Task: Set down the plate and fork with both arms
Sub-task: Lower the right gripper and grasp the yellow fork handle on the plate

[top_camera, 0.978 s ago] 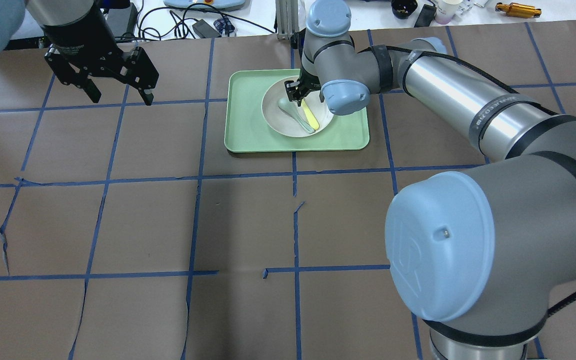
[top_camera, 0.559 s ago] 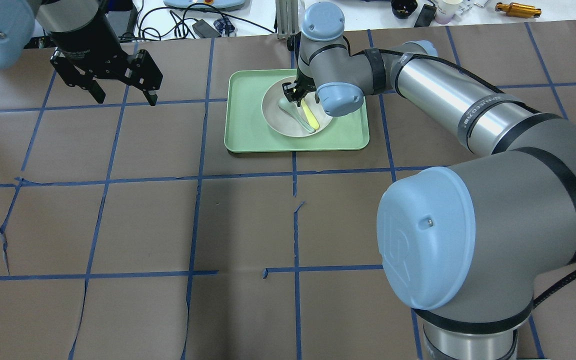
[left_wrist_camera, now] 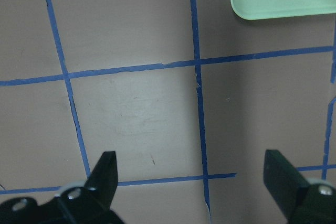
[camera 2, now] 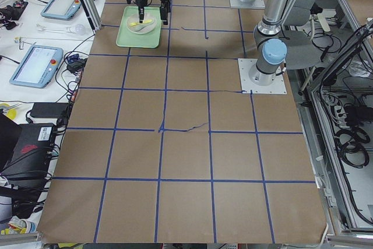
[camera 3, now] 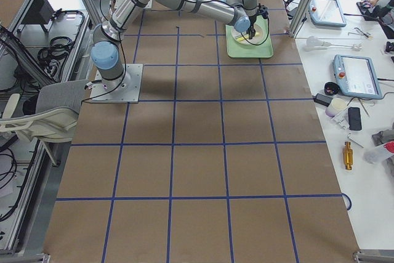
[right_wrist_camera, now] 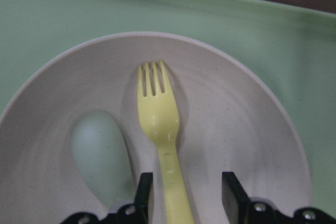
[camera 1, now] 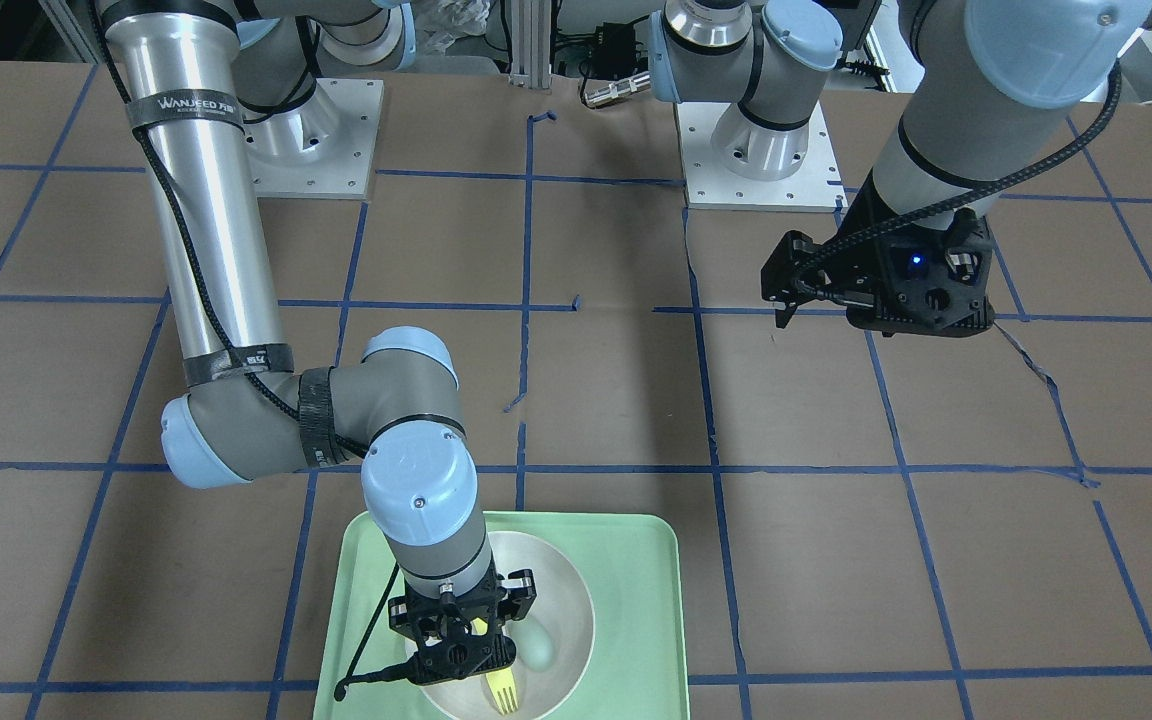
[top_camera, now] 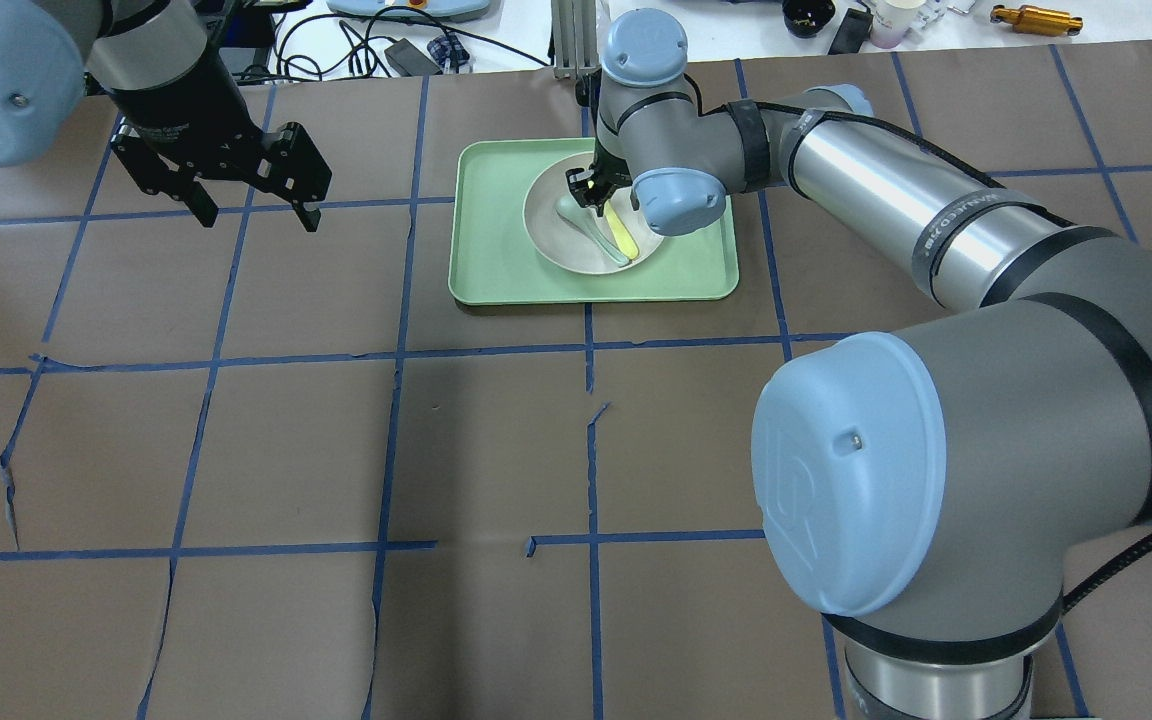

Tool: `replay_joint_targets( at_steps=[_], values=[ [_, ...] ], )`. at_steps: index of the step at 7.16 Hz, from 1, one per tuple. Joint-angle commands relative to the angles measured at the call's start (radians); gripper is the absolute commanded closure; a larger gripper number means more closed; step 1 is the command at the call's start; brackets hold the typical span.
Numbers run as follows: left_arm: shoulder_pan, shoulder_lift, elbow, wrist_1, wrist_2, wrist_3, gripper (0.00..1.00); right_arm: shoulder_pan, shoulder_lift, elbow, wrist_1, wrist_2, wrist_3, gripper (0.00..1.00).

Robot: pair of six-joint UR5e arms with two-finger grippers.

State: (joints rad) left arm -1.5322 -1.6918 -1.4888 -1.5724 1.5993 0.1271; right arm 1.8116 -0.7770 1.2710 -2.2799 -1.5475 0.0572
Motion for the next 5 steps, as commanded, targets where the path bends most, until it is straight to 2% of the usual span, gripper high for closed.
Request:
replay_joint_targets(
  at_steps=[1, 5],
  values=[
    [0.001, 0.0, -0.005, 0.0, -0.001, 0.008, 0.0, 0.0, 0.002, 0.001, -0.001, -0.002, 0.0, 0.45],
    [0.0, 0.0, -0.018, 0.0, -0.002, 0.014, 0.0, 0.0, 0.015, 0.001, -0.001, -0.013, 0.0, 0.46]
  ],
)
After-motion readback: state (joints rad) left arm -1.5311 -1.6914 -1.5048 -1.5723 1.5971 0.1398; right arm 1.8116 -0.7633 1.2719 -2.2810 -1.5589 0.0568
